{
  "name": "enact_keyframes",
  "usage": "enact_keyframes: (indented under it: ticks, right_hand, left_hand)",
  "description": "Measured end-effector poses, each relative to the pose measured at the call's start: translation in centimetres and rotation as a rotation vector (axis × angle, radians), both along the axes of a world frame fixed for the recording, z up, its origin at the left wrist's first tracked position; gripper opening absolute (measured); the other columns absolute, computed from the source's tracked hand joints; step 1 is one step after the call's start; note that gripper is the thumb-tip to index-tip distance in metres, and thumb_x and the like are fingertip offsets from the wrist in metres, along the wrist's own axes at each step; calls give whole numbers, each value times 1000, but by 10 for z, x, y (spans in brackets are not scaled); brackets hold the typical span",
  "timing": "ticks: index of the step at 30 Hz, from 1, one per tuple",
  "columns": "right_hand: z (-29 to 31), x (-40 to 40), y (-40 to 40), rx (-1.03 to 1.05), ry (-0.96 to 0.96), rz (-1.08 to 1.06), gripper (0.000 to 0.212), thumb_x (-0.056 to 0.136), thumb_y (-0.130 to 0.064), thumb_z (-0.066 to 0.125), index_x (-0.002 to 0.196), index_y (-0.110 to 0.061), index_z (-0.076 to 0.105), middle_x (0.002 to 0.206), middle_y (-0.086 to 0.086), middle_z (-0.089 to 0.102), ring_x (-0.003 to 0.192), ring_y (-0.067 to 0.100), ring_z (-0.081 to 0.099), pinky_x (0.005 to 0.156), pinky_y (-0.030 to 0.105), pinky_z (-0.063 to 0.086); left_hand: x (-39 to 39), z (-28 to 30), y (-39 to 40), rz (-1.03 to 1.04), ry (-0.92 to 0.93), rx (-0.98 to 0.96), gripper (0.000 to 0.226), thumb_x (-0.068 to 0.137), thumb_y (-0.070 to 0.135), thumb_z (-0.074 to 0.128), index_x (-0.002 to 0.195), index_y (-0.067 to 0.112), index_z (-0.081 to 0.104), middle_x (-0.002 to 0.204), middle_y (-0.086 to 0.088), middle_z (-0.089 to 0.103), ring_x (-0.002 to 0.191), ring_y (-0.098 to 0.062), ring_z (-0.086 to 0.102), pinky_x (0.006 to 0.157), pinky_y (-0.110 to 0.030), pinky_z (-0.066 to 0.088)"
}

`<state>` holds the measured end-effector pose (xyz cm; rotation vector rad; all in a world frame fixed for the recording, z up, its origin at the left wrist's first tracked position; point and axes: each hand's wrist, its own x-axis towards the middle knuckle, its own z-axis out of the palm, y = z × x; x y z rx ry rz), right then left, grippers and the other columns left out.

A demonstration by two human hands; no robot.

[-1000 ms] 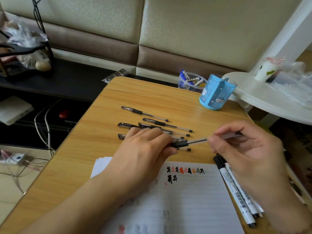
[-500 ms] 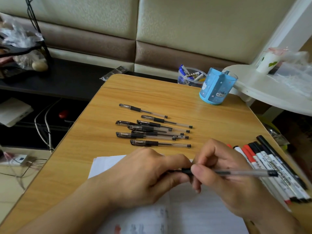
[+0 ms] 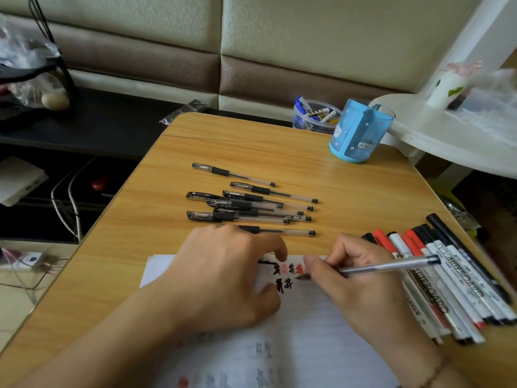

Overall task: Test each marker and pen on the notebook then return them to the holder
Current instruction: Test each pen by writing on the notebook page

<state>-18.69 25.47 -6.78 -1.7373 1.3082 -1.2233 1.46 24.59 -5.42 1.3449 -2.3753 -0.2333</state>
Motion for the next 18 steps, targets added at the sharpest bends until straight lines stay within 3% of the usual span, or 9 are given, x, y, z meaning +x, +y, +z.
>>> enact_keyframes:
  ticks: [4, 9, 14, 18]
  right_hand:
    - [-3, 1, -3, -38, 70, -64, 39, 74, -19, 71, 50, -15, 41, 41, -5, 37, 39, 4, 29, 41, 15, 25]
    - [-4, 0, -3, -32, 56, -43, 38, 75, -19, 71, 51, -12, 42, 42, -1, 37, 40, 5, 29, 41, 17, 26]
    - [-3, 1, -3, -22, 75, -38, 39, 75, -17, 69, 51, -19, 39, 41, -8, 32, 40, 5, 25, 40, 17, 22]
    - [-2, 1, -2, -18, 88, -25, 45, 79, -7, 74, 51, -16, 39, 42, -9, 32, 41, 5, 26, 41, 15, 23]
  left_hand:
    - [-6, 2, 3, -62, -14, 13, 48, 63, 40, 42, 109, 43, 57, 88, 16, 64, 79, -11, 58, 55, -27, 47]
    - [-7, -2, 1, -92, -24, 46, 47, 66, 42, 38, 110, 41, 54, 92, 15, 61, 86, -8, 56, 59, -27, 46]
    - [-8, -2, 1, -97, -30, 69, 47, 66, 42, 35, 110, 41, 53, 93, 15, 60, 87, -7, 56, 61, -28, 47]
    - [-7, -1, 1, -88, -37, 84, 47, 66, 42, 34, 109, 40, 53, 92, 15, 60, 85, -8, 55, 59, -27, 44]
